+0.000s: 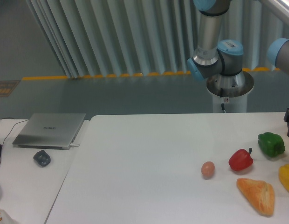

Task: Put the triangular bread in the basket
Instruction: 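Move the gripper down toward the orange triangular bread, then lower the open gripper over the triangular bread beside the red pepper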

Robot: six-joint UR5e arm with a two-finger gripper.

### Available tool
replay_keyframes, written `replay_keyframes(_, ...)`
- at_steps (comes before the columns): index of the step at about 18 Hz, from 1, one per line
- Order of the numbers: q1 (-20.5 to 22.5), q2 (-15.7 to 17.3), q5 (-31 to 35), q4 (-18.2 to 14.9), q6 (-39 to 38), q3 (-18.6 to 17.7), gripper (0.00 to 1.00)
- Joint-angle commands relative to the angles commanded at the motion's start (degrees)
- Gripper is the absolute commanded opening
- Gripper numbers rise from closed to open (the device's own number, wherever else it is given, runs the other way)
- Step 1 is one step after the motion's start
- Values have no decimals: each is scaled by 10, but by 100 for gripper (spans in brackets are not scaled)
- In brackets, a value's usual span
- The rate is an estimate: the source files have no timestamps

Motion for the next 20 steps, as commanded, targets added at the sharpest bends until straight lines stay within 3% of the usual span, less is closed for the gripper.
replay_keyframes(4, -35, 9, 0, 31, -154, -11, 100)
replay_keyframes(10, -66, -20, -25, 92, -340, -9, 100)
replay_keyframes(12, -73, -34, -25, 112, -366, -11, 100)
replay_keyframes(20, -98, -76, -23, 131, -363, -15, 100)
